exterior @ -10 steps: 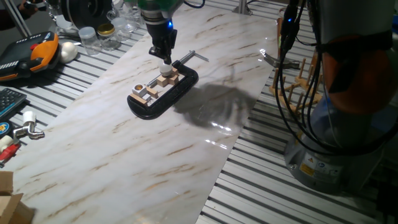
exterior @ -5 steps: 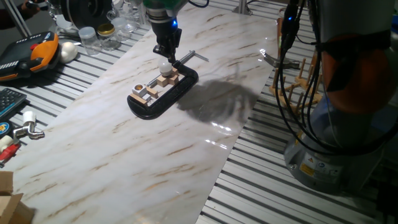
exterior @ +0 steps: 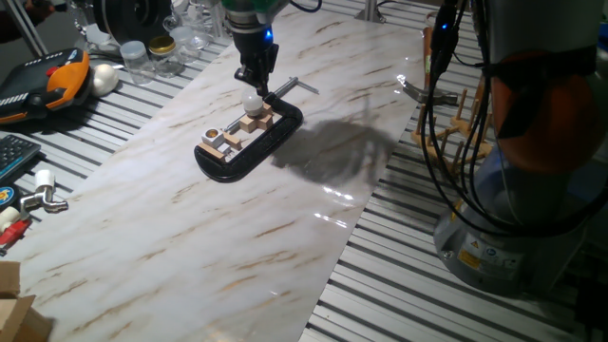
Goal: Install the light bulb by rotating it
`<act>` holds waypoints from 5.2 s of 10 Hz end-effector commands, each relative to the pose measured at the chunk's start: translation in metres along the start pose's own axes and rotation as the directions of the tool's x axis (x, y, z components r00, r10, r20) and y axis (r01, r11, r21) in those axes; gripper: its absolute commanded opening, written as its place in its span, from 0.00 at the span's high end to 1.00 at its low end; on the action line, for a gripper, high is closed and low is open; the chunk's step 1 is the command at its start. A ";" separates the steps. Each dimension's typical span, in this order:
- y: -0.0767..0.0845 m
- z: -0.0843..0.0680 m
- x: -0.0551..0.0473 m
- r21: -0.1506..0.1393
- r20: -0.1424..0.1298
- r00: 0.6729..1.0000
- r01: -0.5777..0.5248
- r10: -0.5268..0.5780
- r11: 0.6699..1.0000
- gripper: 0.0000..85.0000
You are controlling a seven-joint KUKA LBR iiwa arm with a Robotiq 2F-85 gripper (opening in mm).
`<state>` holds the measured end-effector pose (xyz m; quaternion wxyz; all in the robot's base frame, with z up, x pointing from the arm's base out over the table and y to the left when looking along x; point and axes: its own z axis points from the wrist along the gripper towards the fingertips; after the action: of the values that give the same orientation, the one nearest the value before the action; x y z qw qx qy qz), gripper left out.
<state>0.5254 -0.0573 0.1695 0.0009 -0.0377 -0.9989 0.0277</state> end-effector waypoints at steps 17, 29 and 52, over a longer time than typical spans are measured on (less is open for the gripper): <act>-0.019 0.017 -0.015 0.019 0.087 0.996 0.018 -0.019 1.000 1.00; -0.034 0.021 -0.032 0.033 0.117 0.991 0.057 -0.061 0.998 0.60; -0.044 0.052 -0.052 -0.003 0.067 0.997 0.027 -0.026 1.000 0.20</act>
<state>0.5745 -0.1073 0.1199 -0.0329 -0.0234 -0.9988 0.0269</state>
